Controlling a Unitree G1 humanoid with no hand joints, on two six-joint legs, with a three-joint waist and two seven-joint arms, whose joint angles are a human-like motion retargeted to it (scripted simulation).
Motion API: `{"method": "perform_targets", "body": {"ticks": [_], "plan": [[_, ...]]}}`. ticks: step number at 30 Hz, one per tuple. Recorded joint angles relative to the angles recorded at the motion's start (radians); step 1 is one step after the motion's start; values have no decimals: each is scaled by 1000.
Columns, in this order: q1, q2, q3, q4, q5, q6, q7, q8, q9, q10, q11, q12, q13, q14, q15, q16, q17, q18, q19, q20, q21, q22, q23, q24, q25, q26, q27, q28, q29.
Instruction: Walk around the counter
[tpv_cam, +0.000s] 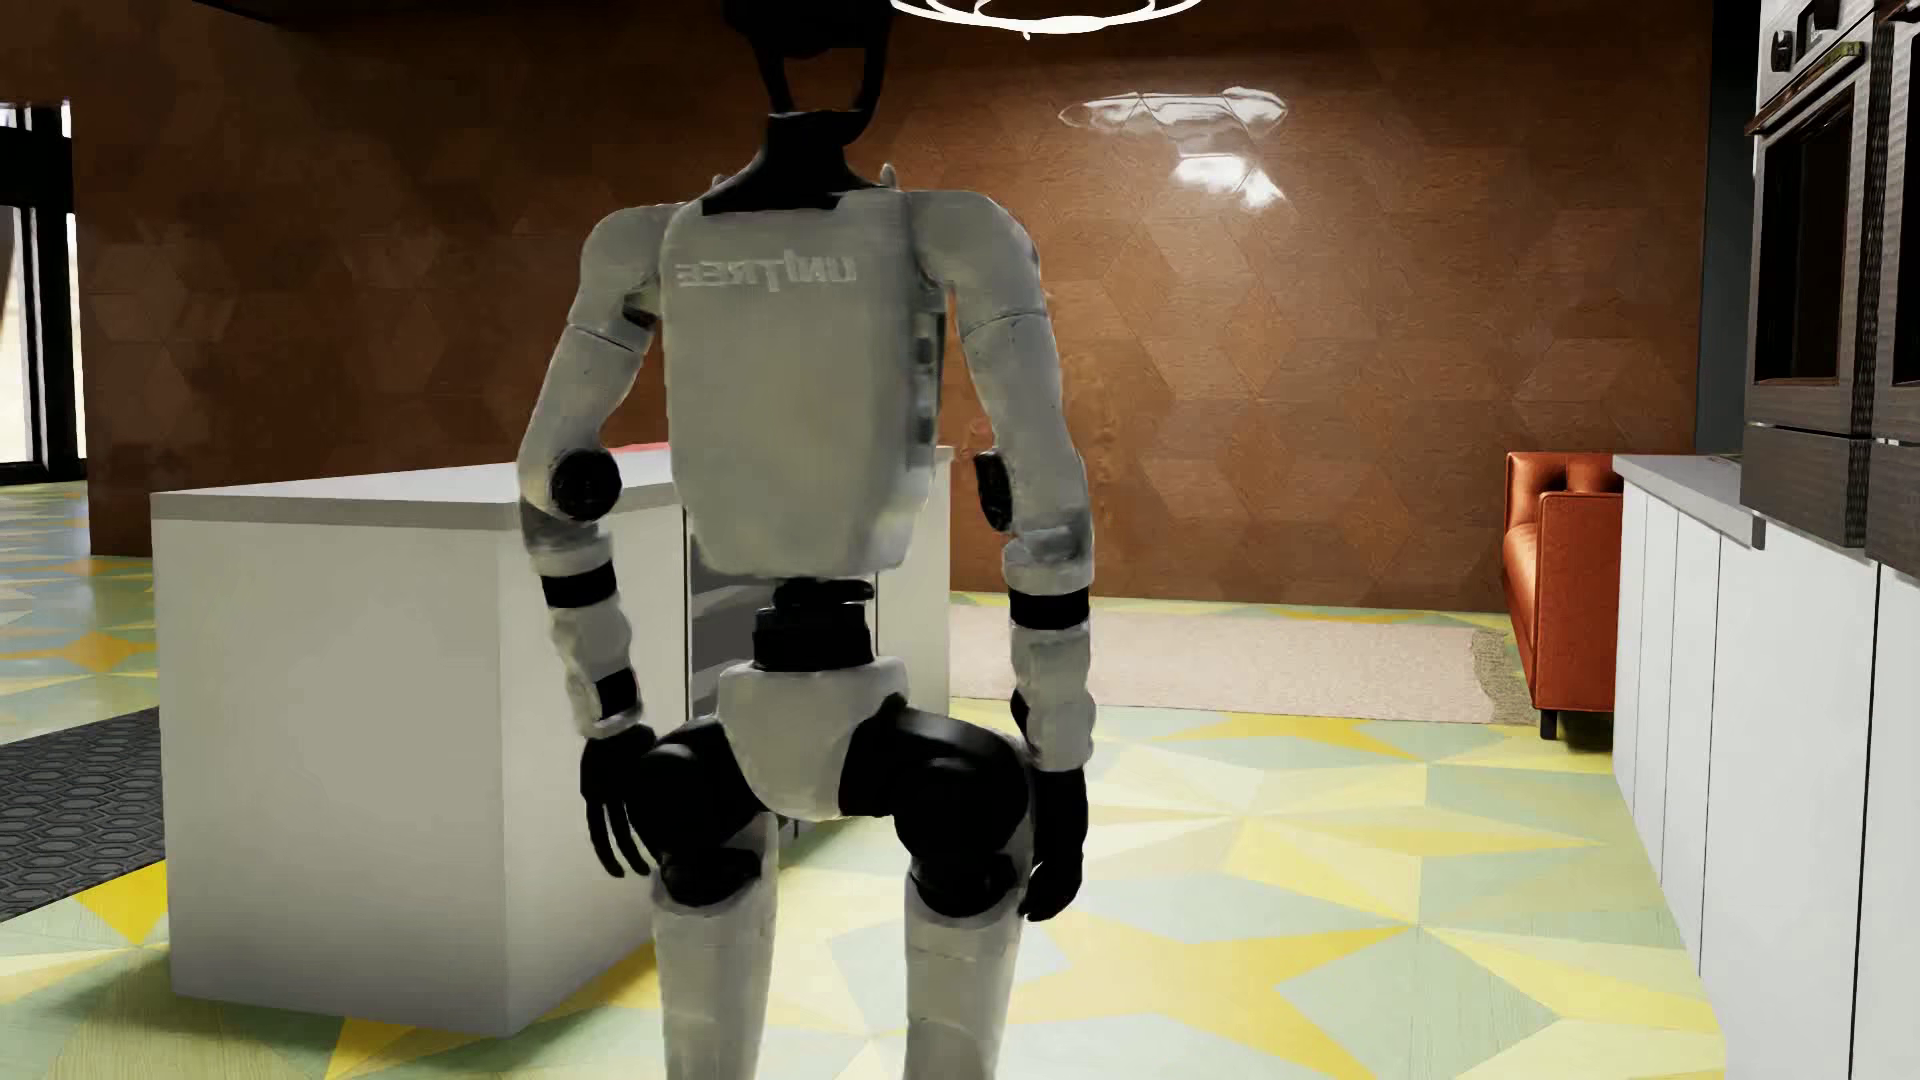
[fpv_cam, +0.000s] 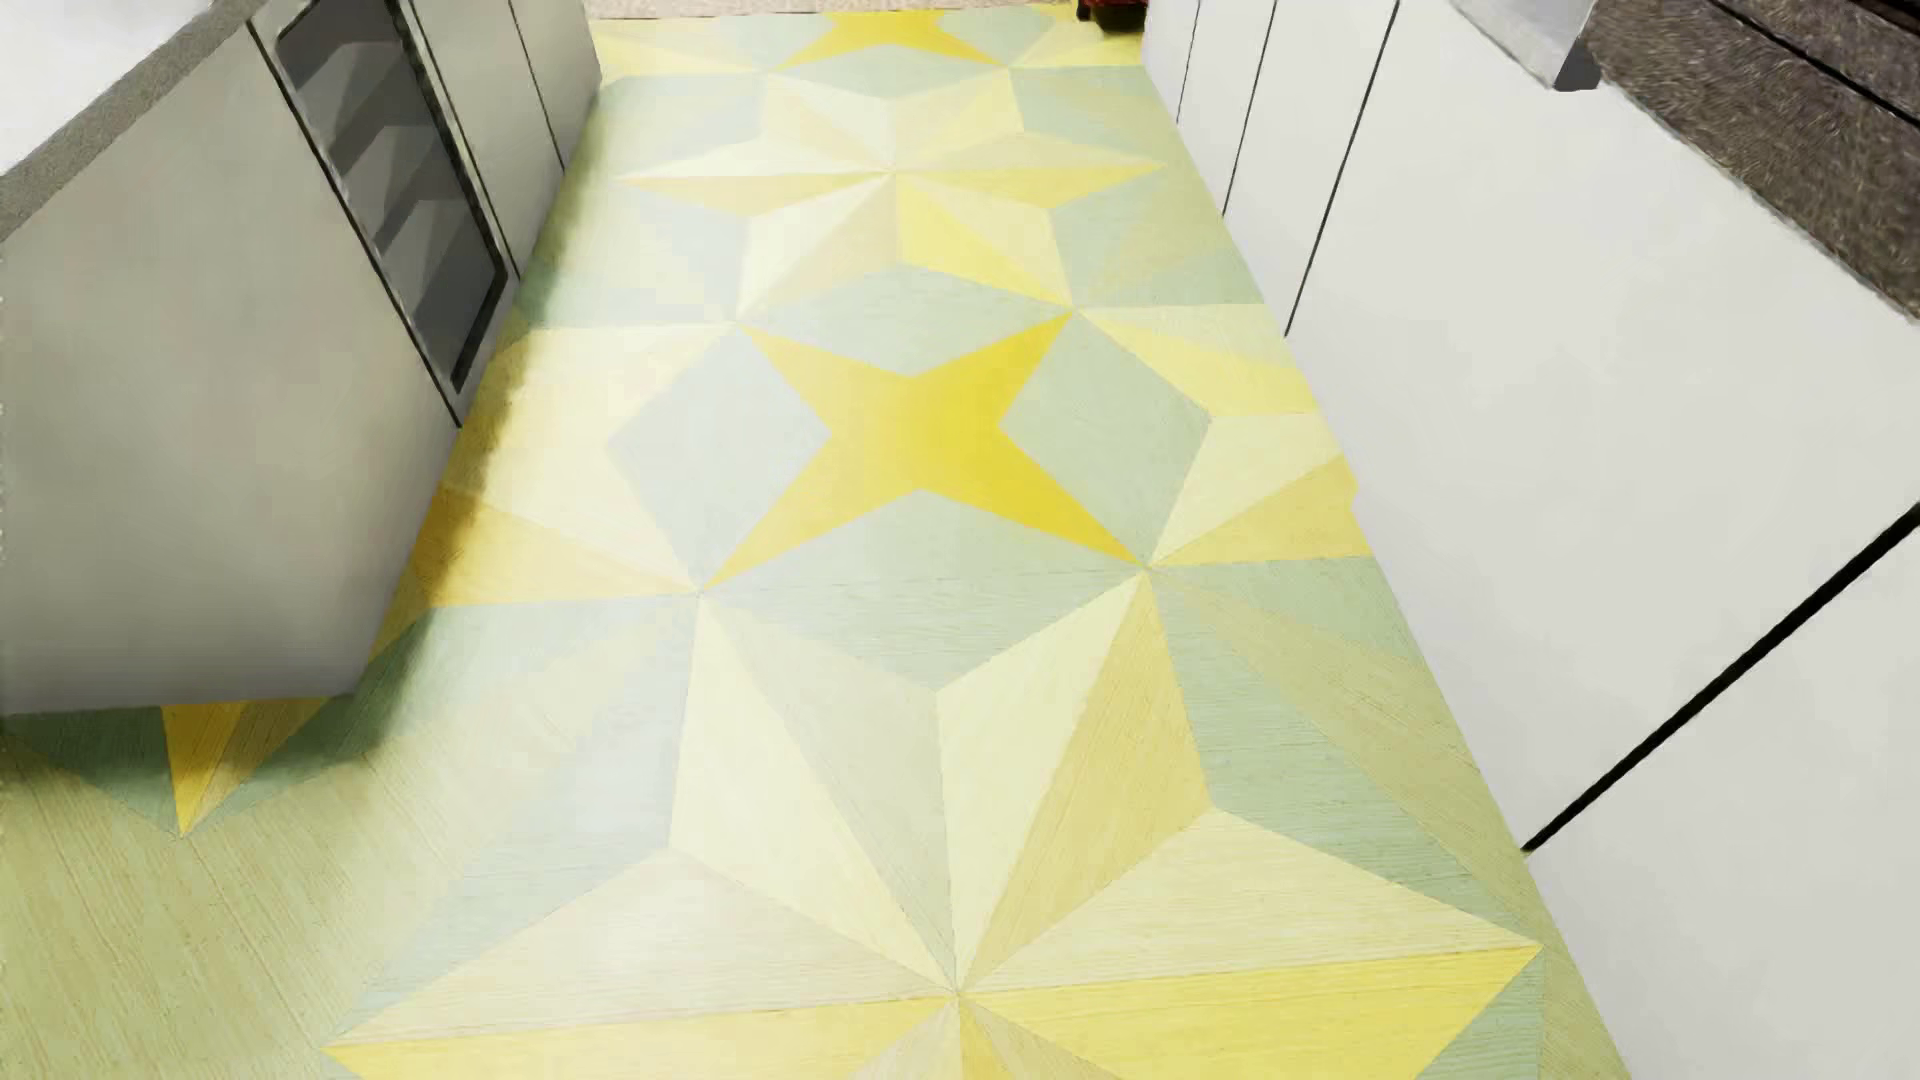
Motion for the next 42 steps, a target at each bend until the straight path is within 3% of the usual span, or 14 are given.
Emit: {"method": "perform_targets", "body": {"ticks": [3, 8, 10, 16, 19, 23, 26, 30, 33, 35, 36, 38, 40, 42], "plan": [[-42, -3, 32, -15, 10, -9, 0, 0, 0, 288, 26, 18, 10, -242, 15, 8, -7, 0, 0, 2, 12, -1, -33, 0, 0, 0, 0, 0, 0], [-351, 123, 130, 15, 25, 11, 0, 0, 89, 759, 27, 50, -21, -275, -100, 4, -39, 0, 0, 47, -25, -44, -155, 0, 0, 0, 0, 0, 0], [-456, 177, 211, 16, -12, -19, 0, 0, 85, 709, -8, 78, -45, -246, -174, 16, -19, 0, 0, 52, -57, -36, -175, 0, 0, 0, 0, 0, 0], [-659, 401, 278, 64, -40, -18, 0, 0, 107, 436, -58, 97, -130, -98, -360, 16, -41, 0, 0, -3, -5, 63, -209, 0, 0, 0, 0, 0, 0], [-694, 449, 330, 62, -81, -36, 0, 0, 89, 571, -5, 109, -106, -131, -226, 17, -27, 0, 0, 12, 2, 99, -143, 0, 0, 0, 0, 0, 0], [-541, 216, 268, -15, -120, -39, 0, 0, 91, 673, 574, 81, -38, -261, 281, 8, -16, 0, 0, -4, 66, 107, 8, 0, 0, 0, 0, 0, 0], [-298, -102, 121, -45, -100, 2, 0, 0, 115, 558, 874, 46, 28, -315, 244, 6, -19, 0, 0, 5, 36, 6, 14, 0, 0, 0, 0, 0, 0], [56, -368, -76, -29, -83, 47, 0, 0, 121, 315, 275, 12, 79, -329, 370, 32, -37, 0, 0, 46, 40, -145, 11, 0, 0, 0, 0, 0, 0], [219, -459, -155, -12, -113, 57, 0, 0, 104, 280, 40, -42, 96, -389, -16, 56, -43, 0, 0, 58, 32, -200, -1, 0, 0, 0, 0, 0, 0], [270, -516, -206, 16, -106, 68, 0, 0, 103, 347, 101, -43, 104, -323, 242, 47, -39, 0, 0, 86, 33, -176, 12, 0, 0, 0, 0, 0, 0], [251, -538, -207, 45, -87, 88, 0, 0, 91, 432, 183, -32, 101, -207, 387, 34, -34, 0, 0, 102, 33, -151, 28, 0, 0, 0, 0, 0, 0], [130, -477, -138, 81, -8, 109, 0, 0, 72, 755, 276, 3, 87, 62, 415, 21, -26, 0, 0, 80, 57, -84, 65, 0, 0, 0, 0, 0, 0], [-80, -318, -58, 109, 54, 110, 0, 0, 70, 1081, 244, 43, 64, -46, 298, 19, -10, 0, 0, 69, -6, -75, 74, 0, 0, 0, 0, 0, 0], [-261, -104, 57, 77, 43, 62, 0, 0, 79, 1102, 145, 66, 21, -218, 144, 21, -23, 0, 0, 50, -11, -48, 44, 0, 0, 0, 0, 0, 0]]}}
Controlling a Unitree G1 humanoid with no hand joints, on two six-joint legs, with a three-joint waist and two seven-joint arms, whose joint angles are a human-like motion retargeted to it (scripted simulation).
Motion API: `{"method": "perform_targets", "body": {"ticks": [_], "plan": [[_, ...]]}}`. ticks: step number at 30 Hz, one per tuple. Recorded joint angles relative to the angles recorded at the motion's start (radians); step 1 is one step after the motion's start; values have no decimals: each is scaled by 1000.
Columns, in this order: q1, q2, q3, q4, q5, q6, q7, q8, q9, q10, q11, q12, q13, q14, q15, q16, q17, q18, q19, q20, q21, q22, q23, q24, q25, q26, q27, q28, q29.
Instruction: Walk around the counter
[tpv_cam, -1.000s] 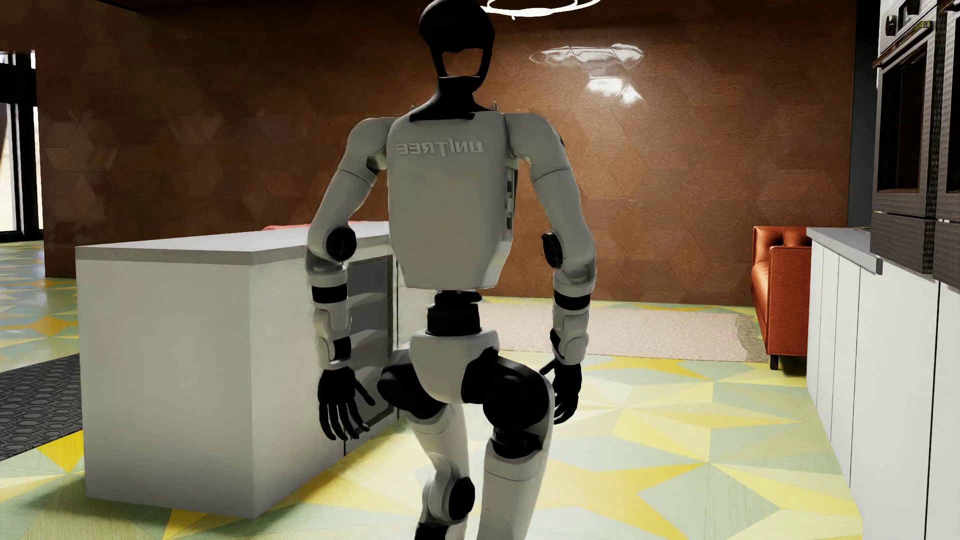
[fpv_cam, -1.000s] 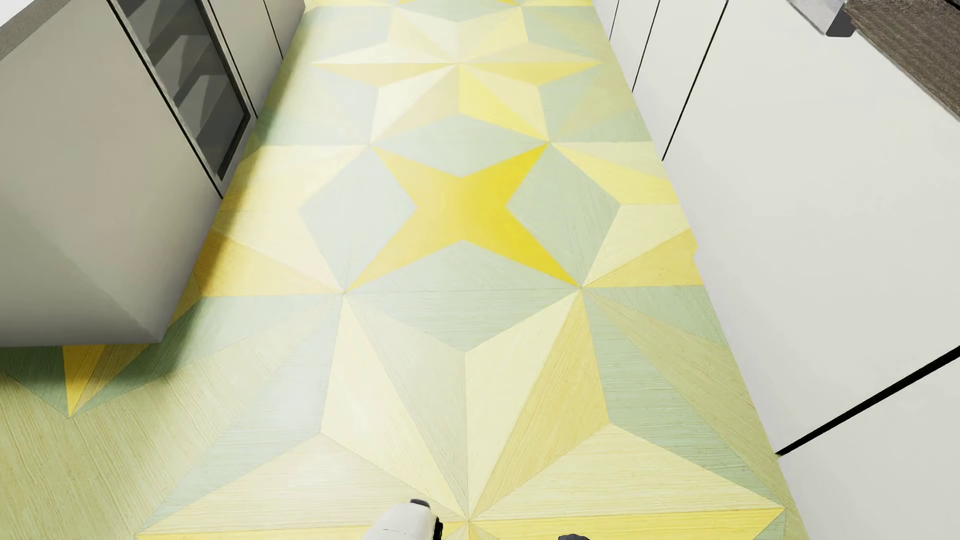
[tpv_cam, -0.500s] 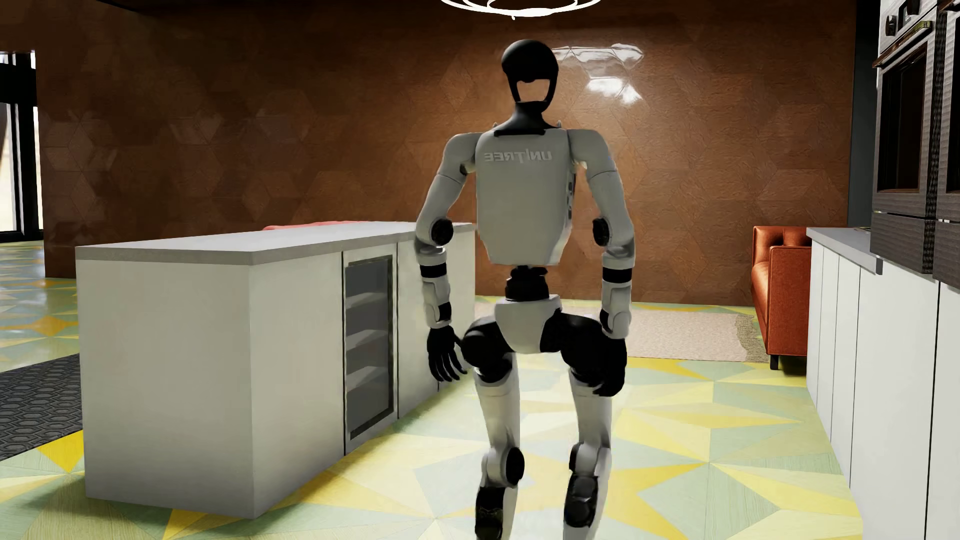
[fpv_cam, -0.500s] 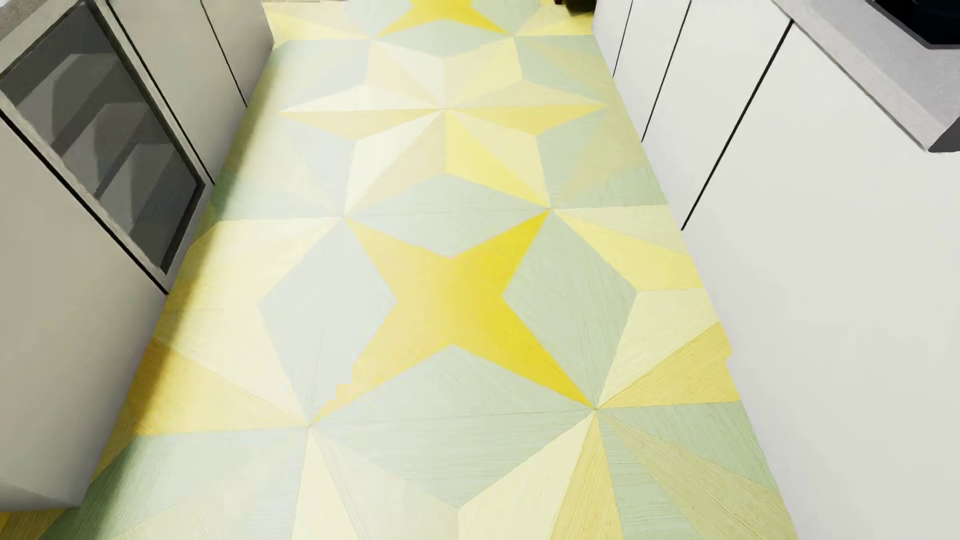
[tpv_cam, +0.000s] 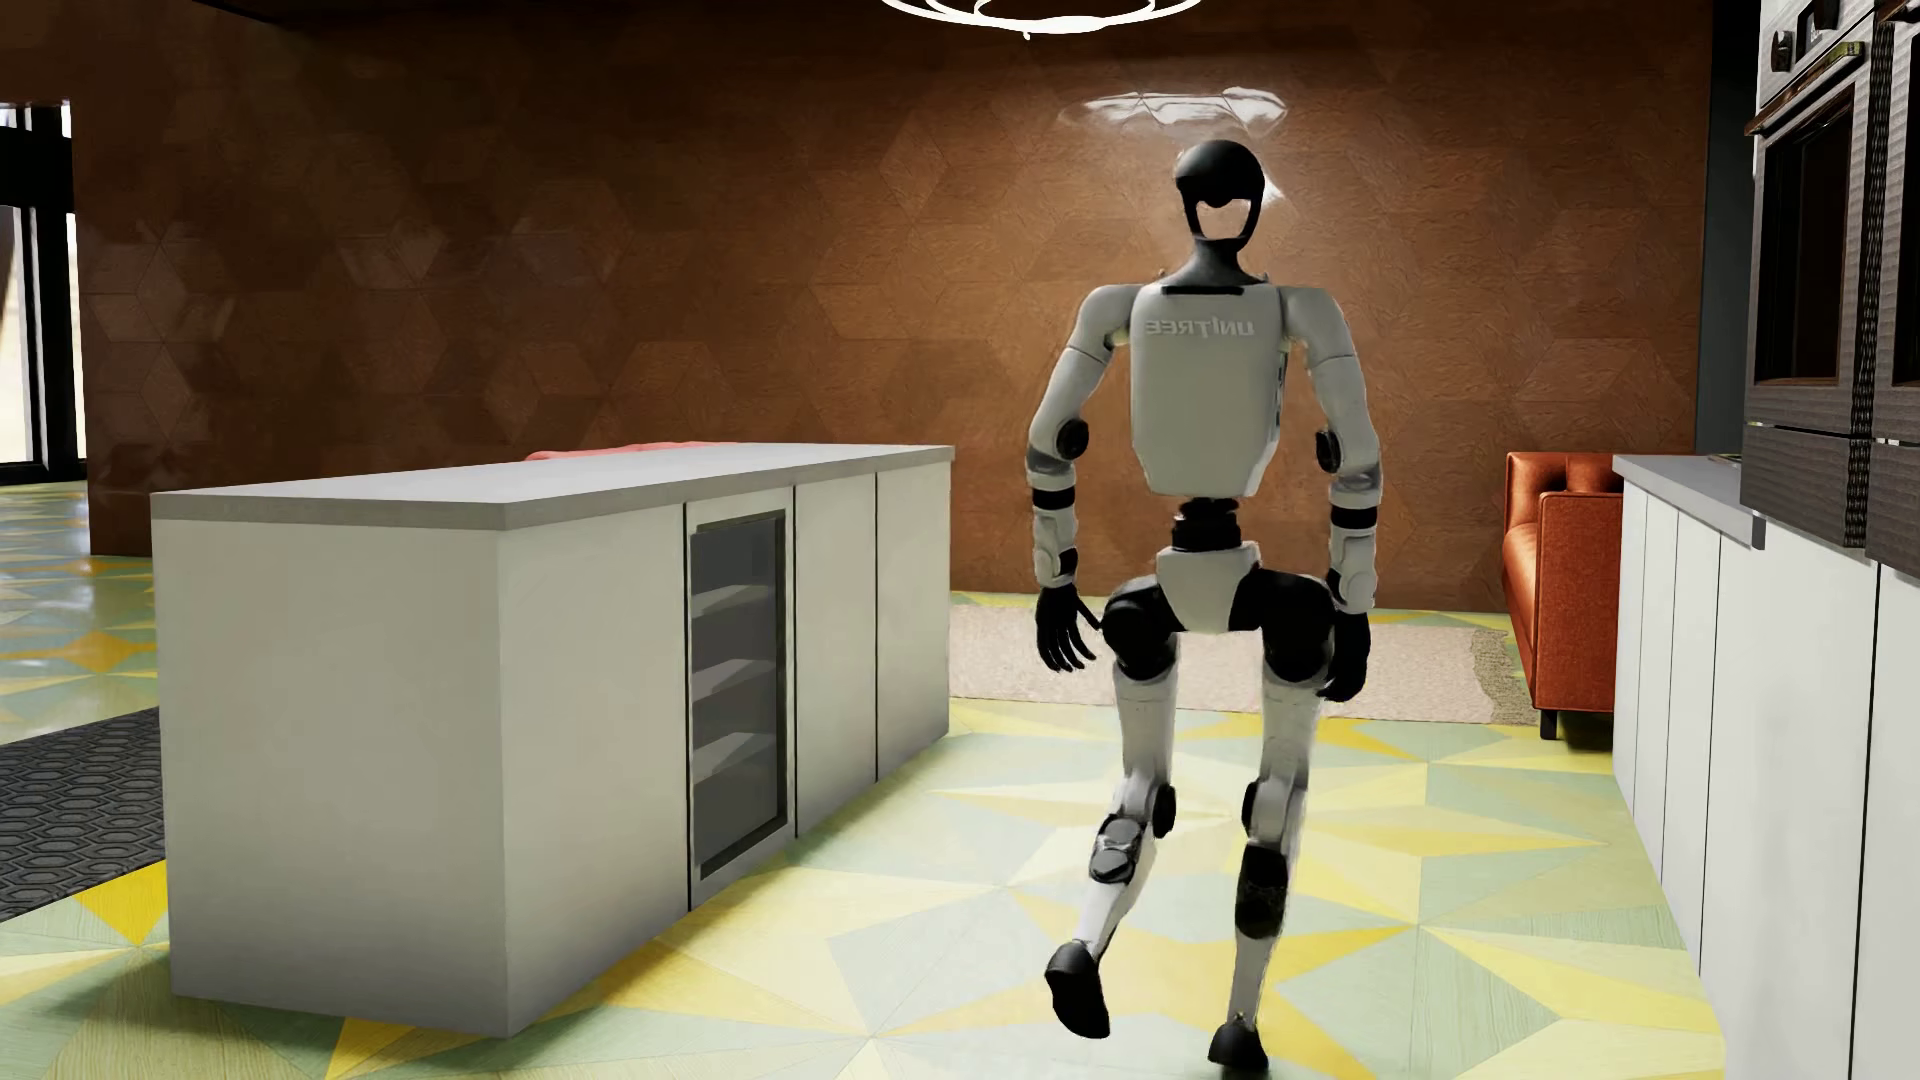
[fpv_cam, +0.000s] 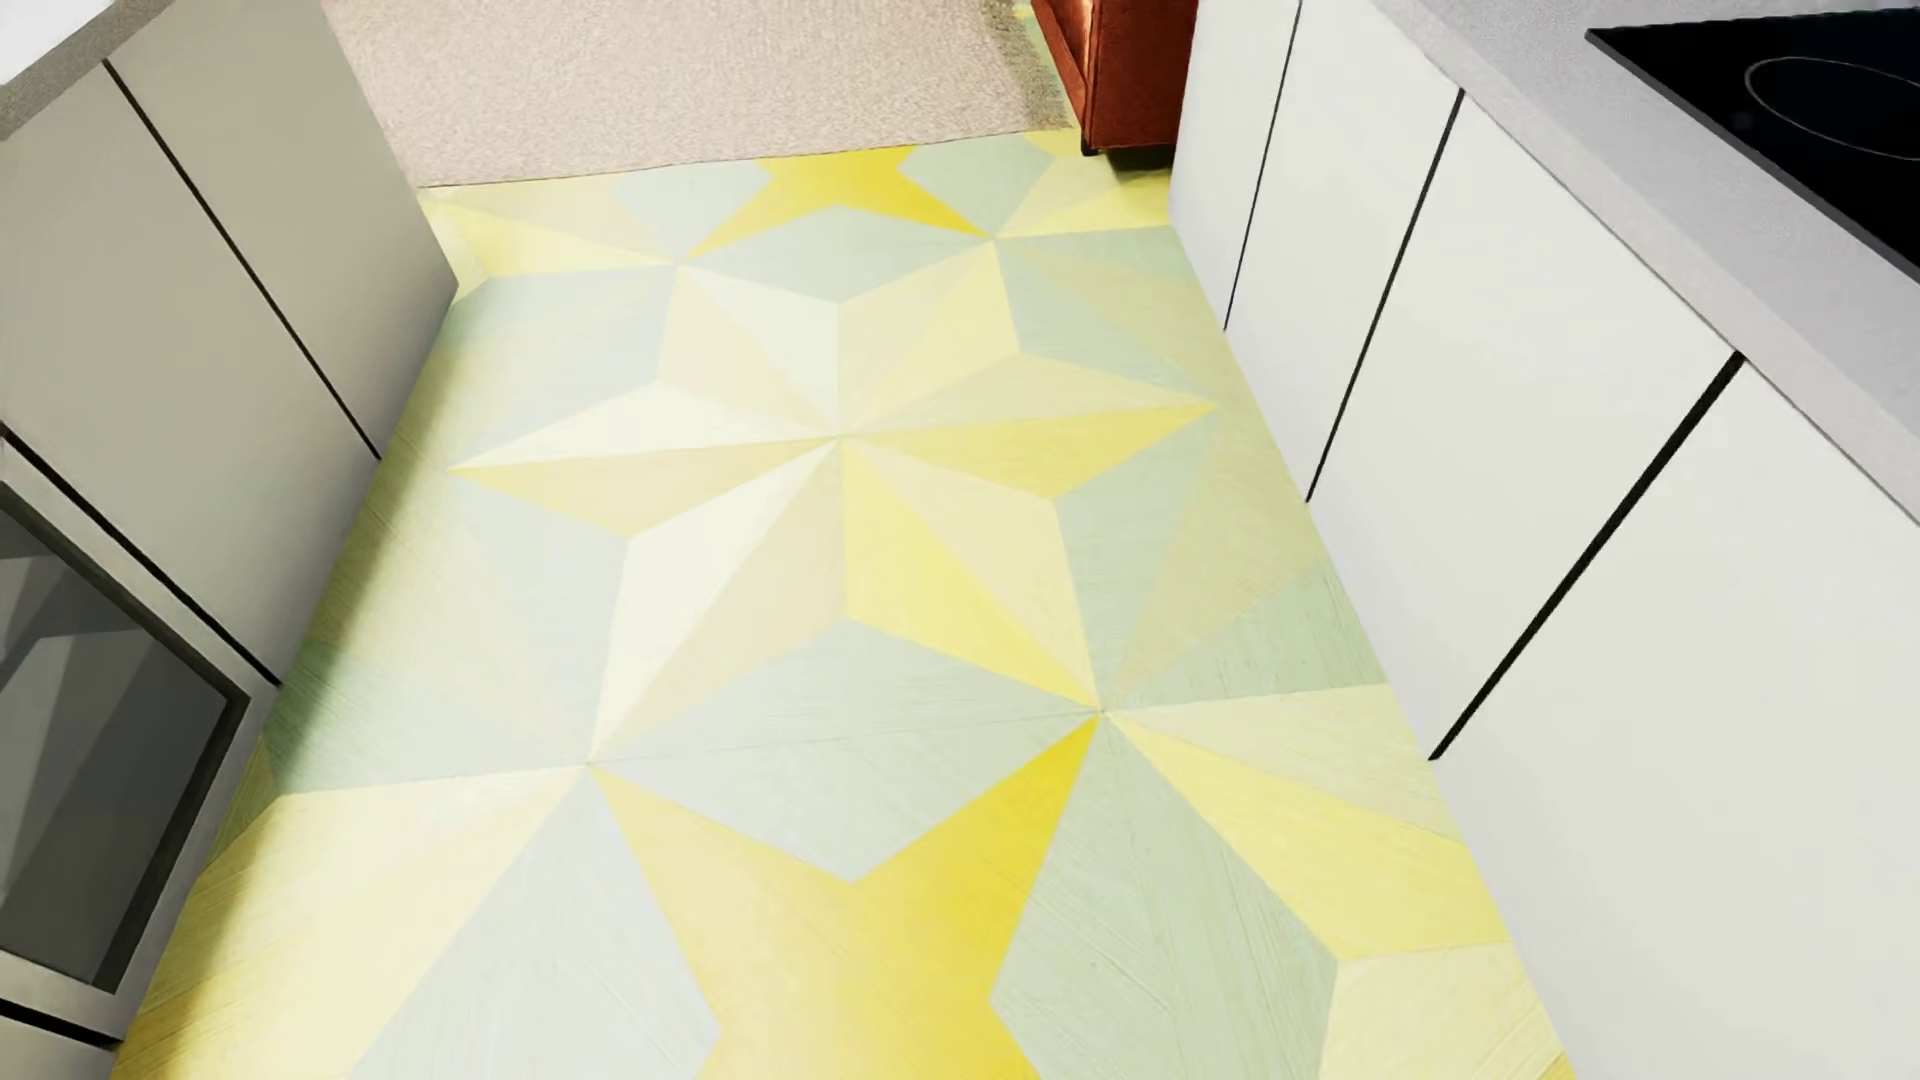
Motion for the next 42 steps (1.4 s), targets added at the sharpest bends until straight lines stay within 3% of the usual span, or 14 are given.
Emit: {"method": "perform_targets", "body": {"ticks": [4, 7, 8, 12, 15, 19, 22, 27, 30, 32, 36, 38, 39, 42], "plan": [[-208, 369, 185, 7, -68, -53, 0, 0, 10, -550, -170, 47, -69, 41, -310, 14, -59, 0, 0, 21, -44, 8, -186, 0, 0, 0, 0, 0, 0], [-289, 513, 240, 47, -103, -50, 0, 0, -25, -999, -174, 63, -129, 265, -380, 10, -73, 0, 0, 16, -89, 39, -233, 0, 0, 0, 0, 0, 0], [-312, 555, 265, 49, -140, -58, 0, 0, -22, -770, -147, 69, -127, 105, -333, 7, -67, 0, 0, 16, -119, 53, -241, 0, 0, 0, 0, 0, 0], [-270, 413, 240, -85, -242, -109, 0, 0, -32, -446, 424, 68, -43, 42, 220, -11, -2, 0, 0, 14, -141, 147, -106, 0, 0, 0, 0, 0, 0], [15, 89, 92, -151, -173, -74, 0, 0, 4, -572, 784, 46, -8, -22, 84, -13, 23, 0, 0, 30, -81, 54, -42, 0, 0, 0, 0, 0, 0], [377, -193, -109, -118, -117, -16, 0, 0, 7, -786, 153, 4, 84, -66, 210, 11, 22, 0, 0, 71, -23, -127, 0, 0, 0, 0, 0, 0, 0], [508, -310, -191, -102, -179, -28, 0, 0, -15, -785, -131, -69, 113, -129, -291, 33, 15, 0, 0, 120, 2, -178, -2, 0, 0, 0, 0, 0, 0], [396, -353, -177, 40, -52, 76, 0, 0, -39, -250, 121, -23, 119, 363, 233, 6, 1, 0, 0, 111, -10, -43, 56, 0, 0, 0, 0, 0, 0], [65, -65, -21, 2, 10, 80, 0, 0, -9, 107, 23, 34, 44, 60, 58, 16, -9, 0, 0, 43, -72, -24, 36, 0, 0, 0, 0, 0, 0], [-89, 171, 111, -45, -17, 49, 0, 0, 5, -45, -103, 86, 19, 12, -97, 29, -41, 0, 0, 29, -99, 19, -84, 0, 0, 0, 0, 0, 0], [-257, 471, 264, -14, -68, 37, 0, 0, -38, -738, -169, 164, -74, 121, -419, 55, -71, 0, 0, 24, -193, 109, -262, 0, 0, 0, 0, 0, 0], [-305, 532, 269, -14, -78, 49, 0, 0, -60, -1011, -173, 185, -109, 440, -373, 55, -72, 0, 0, 20, -236, 160, -296, 0, 0, 0, 0, 0, 0], [-329, 560, 261, -32, -99, 48, 0, 0, -51, -738, -124, 188, -100, 121, -276, 55, -65, 0, 0, 10, -257, 190, -294, 0, 0, 0, 0, 0, 0], [-307, 394, 210, -136, -194, 32, 0, 0, -22, -433, 467, 146, -46, -28, 46, 47, -23, 0, 0, -6, -248, 222, -122, 0, 0, 0, 0, 0, 0]]}}
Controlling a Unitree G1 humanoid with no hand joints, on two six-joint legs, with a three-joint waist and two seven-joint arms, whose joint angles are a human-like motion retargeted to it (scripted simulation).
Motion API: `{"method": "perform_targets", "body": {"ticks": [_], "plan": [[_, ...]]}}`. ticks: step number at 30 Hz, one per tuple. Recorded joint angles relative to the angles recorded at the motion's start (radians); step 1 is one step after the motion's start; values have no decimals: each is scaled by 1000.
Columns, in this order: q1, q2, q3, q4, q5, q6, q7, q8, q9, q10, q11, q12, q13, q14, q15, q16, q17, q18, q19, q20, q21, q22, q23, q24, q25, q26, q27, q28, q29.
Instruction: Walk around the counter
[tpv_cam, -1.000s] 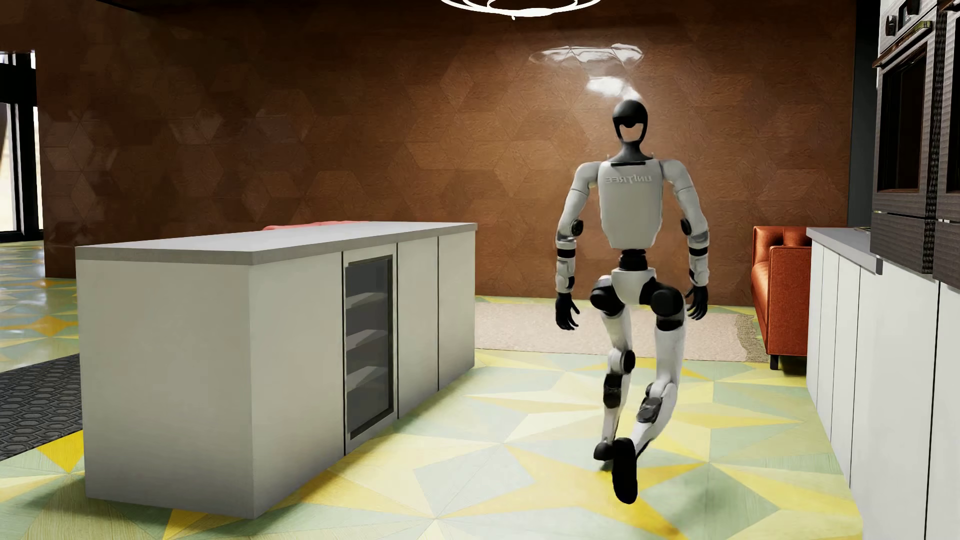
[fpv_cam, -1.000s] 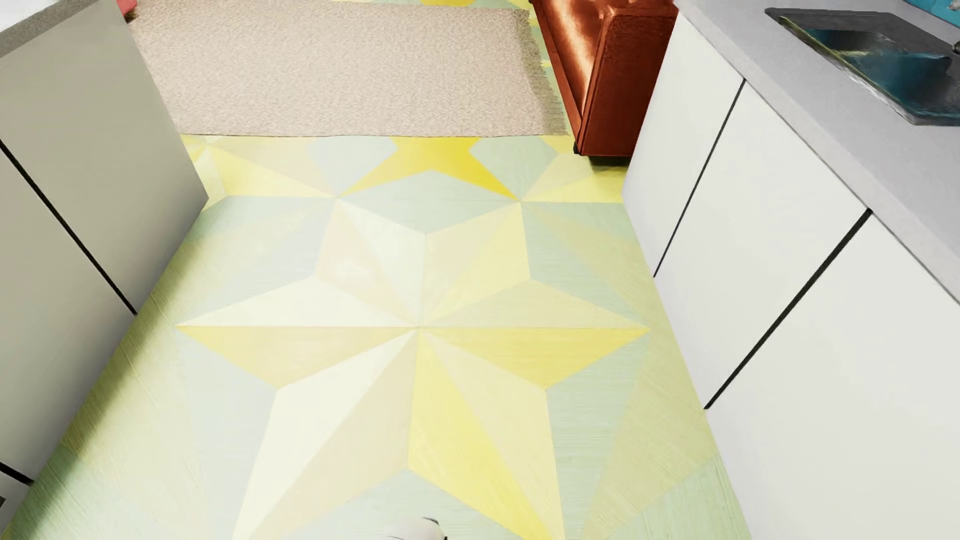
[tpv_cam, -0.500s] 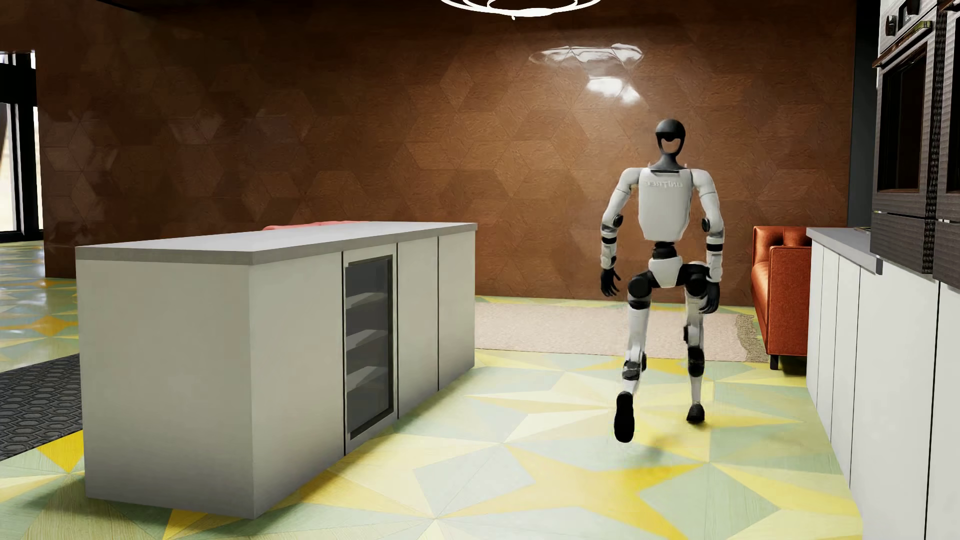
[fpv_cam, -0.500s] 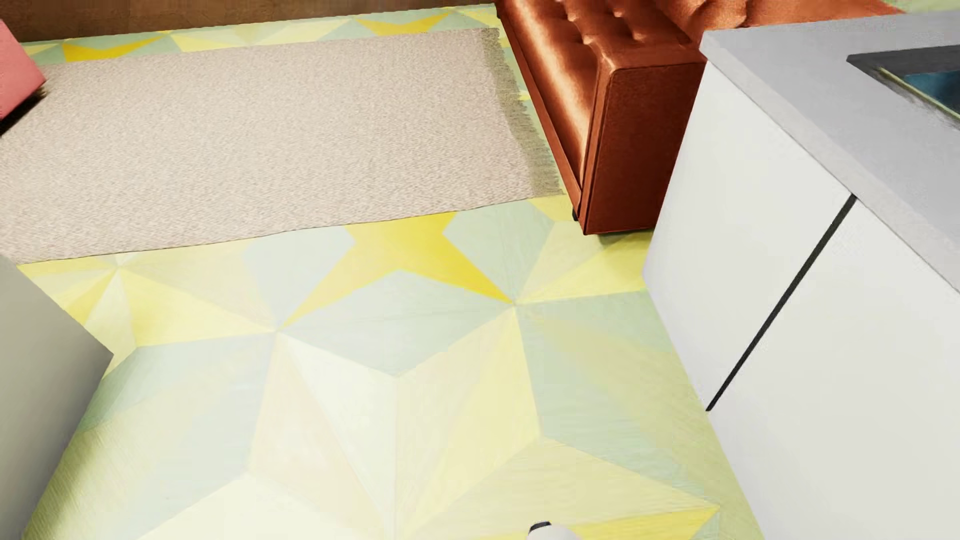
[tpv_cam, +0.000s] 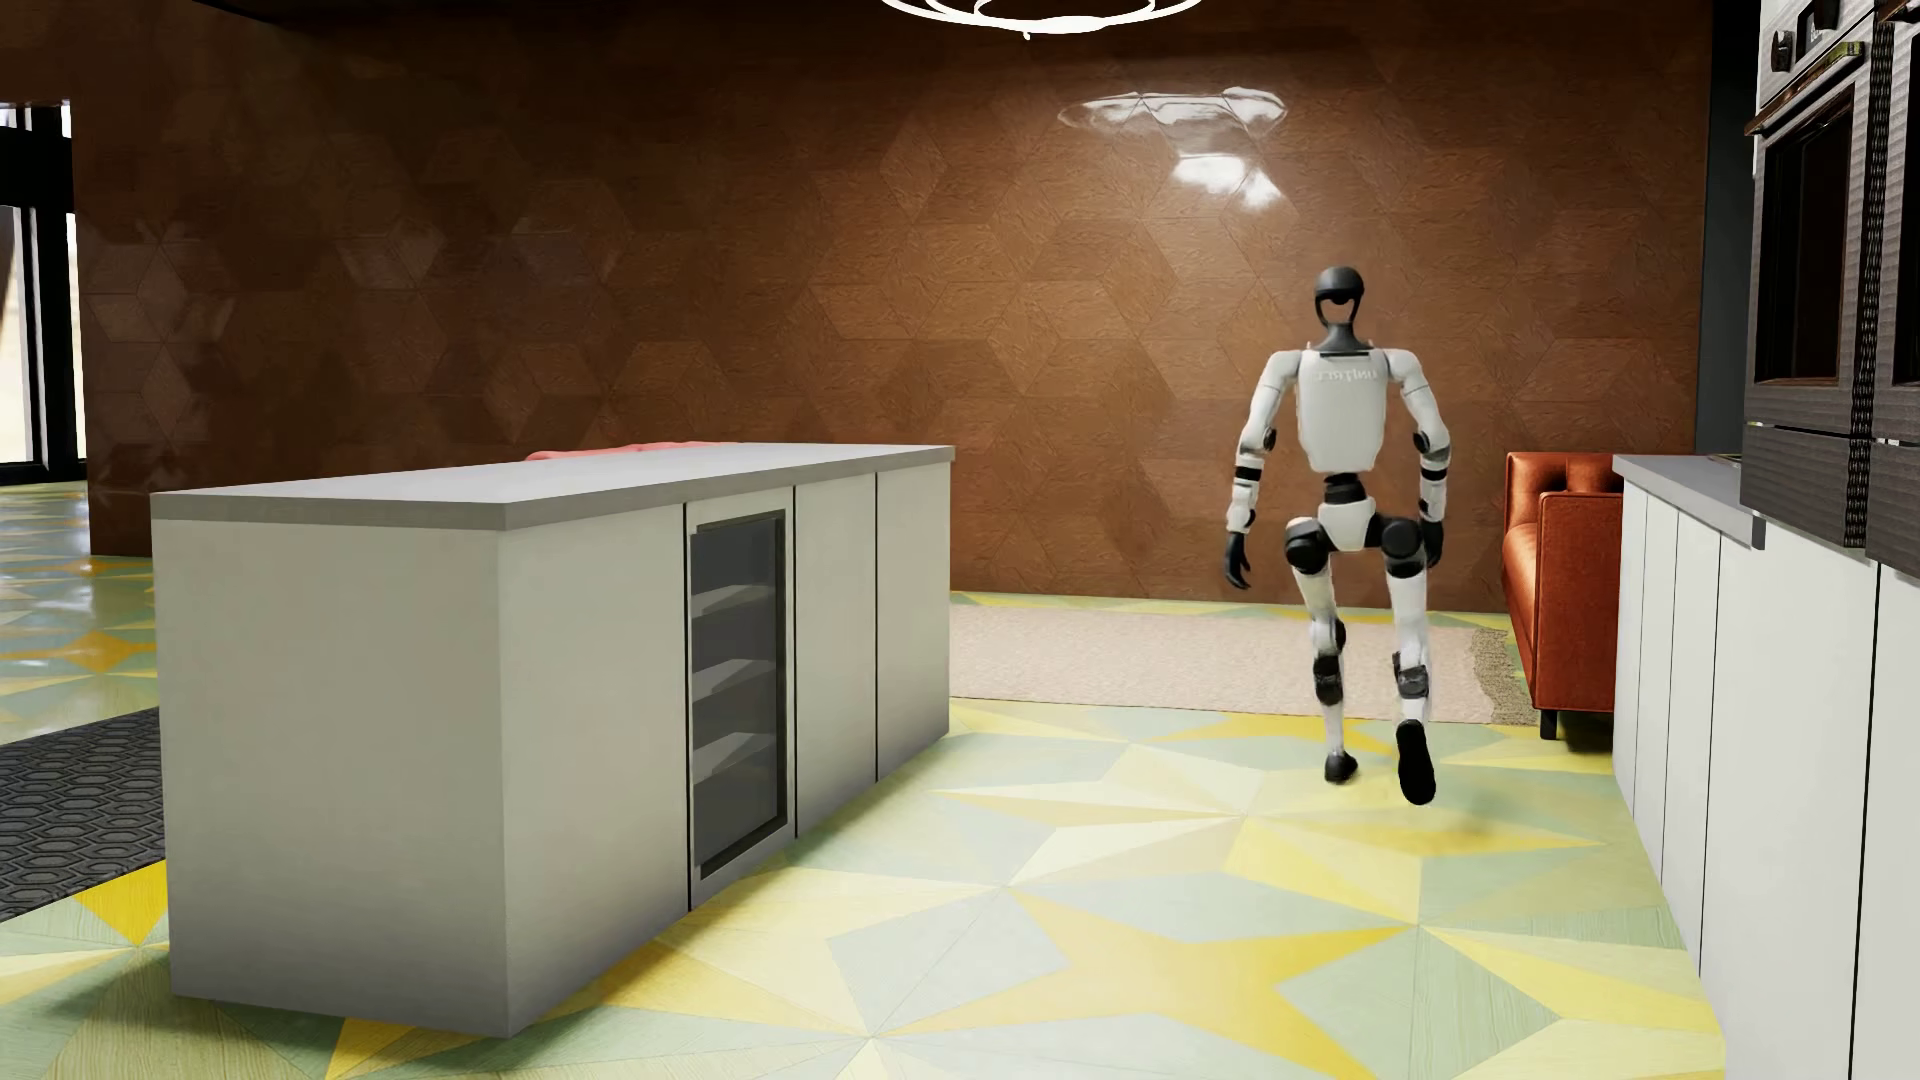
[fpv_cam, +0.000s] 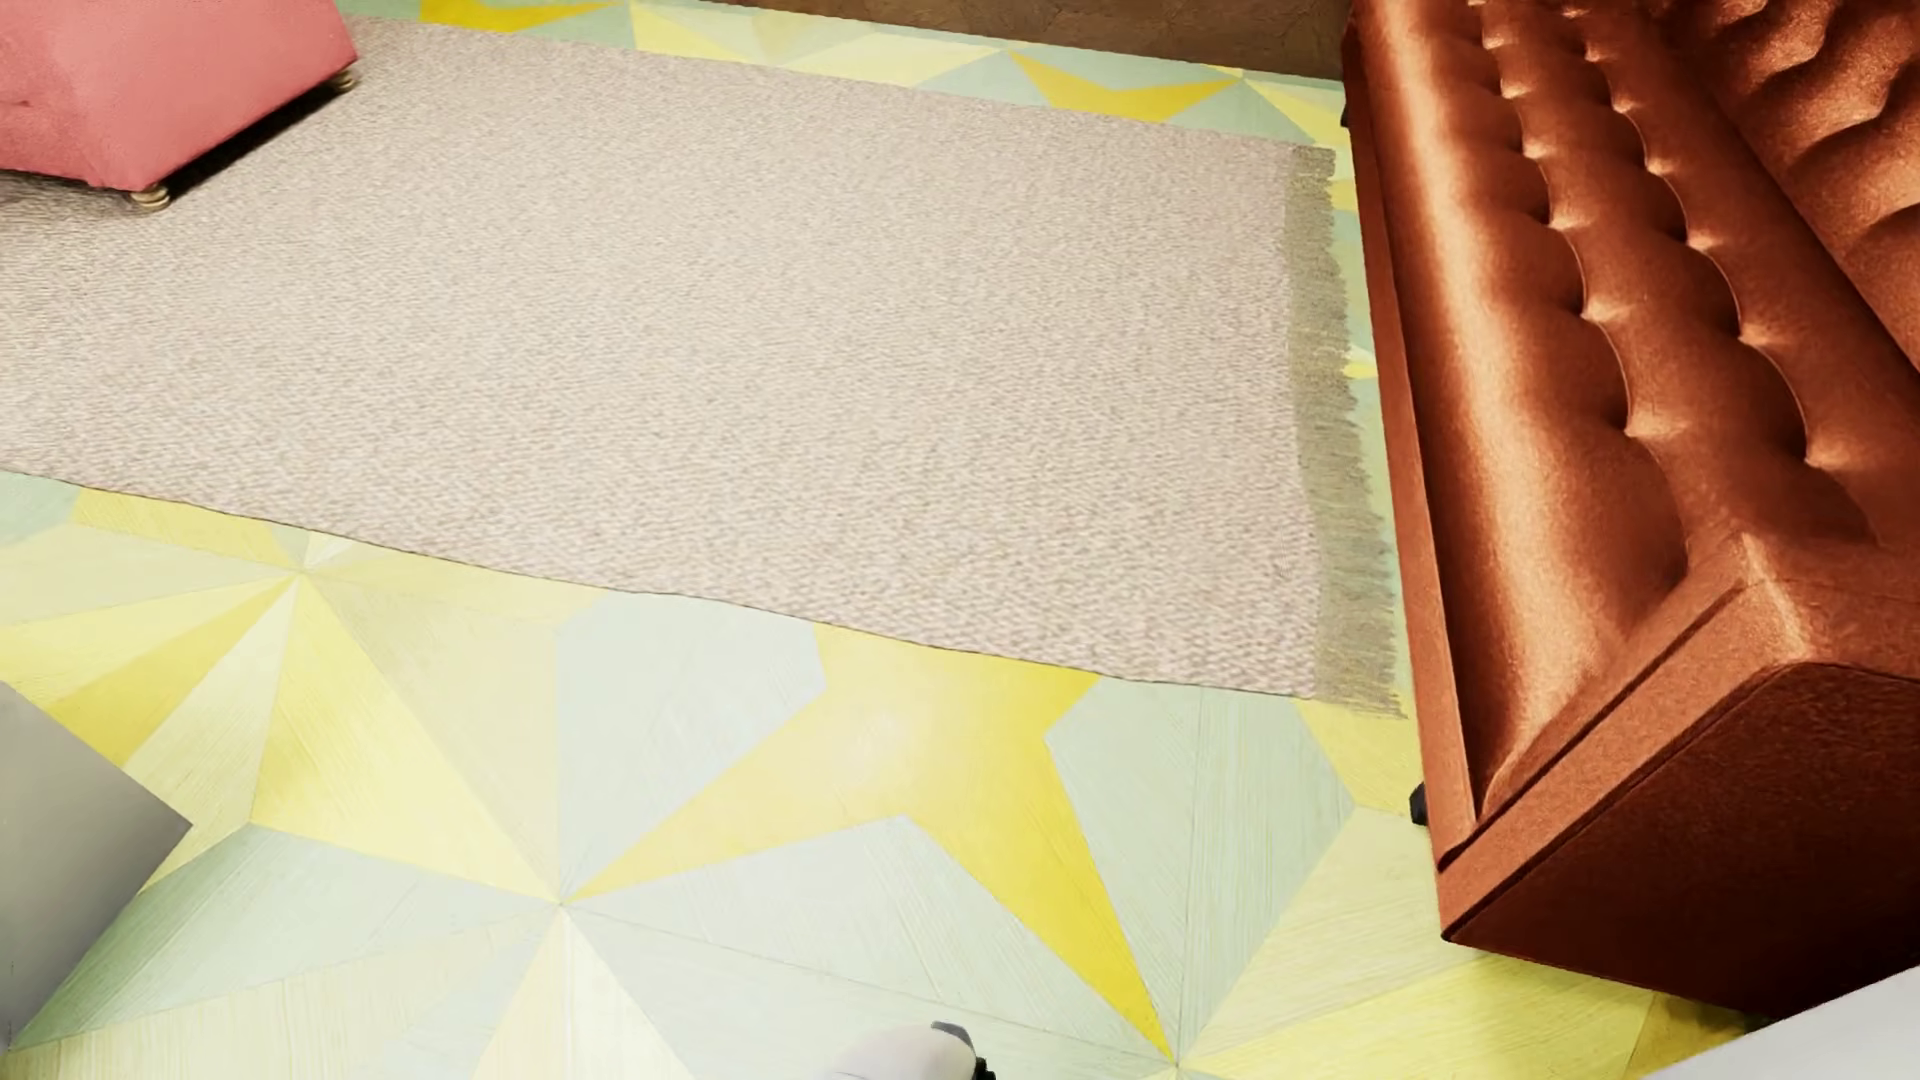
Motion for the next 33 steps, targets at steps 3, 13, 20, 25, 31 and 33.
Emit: {"method": "perform_targets", "body": {"ticks": [3, 13, 20, 25, 31, 33], "plan": [[280, -366, -145, -99, 31, 54, 0, 0, 16, -151, 464, -60, 59, 38, -45, -20, -10, 0, 0, 0, 140, -179, 149, 0, 0, 0, 0, 0, 0], [874, -873, -462, 143, 14, 54, 0, 0, -44, -319, -524, -165, 221, 584, -95, -6, 26, 0, 0, 101, 170, -566, 184, 0, 0, 0, 0, 0, 0], [265, -278, -165, 99, 166, 14, 0, 0, 39, 374, -518, -93, 12, -6, -106, -13, -55, 0, 0, -16, 140, -200, 88, 0, 0, 0, 0, 0, 0], [6, 106, 52, 157, 97, -26, 0, 0, 7, -394, -662, -21, -186, 53, -402, 27, -94, 0, 0, 52, 25, -115, -70, 0, 0, 0, 0, 0, 0], [66, -4, 32, 28, -38, -124, 0, 0, 30, -13, 99, -11, -80, 86, 177, 7, -9, 0, 0, 51, 10, -15, -74, 0, 0, 0, 0, 0, 0], [264, -241, -71, 0, 20, -102, 0, 0, 45, -107, 340, -34, -34, 47, 42, -21, 30, 0, 0, 74, 75, -104, 28, 0, 0, 0, 0, 0, 0]]}}
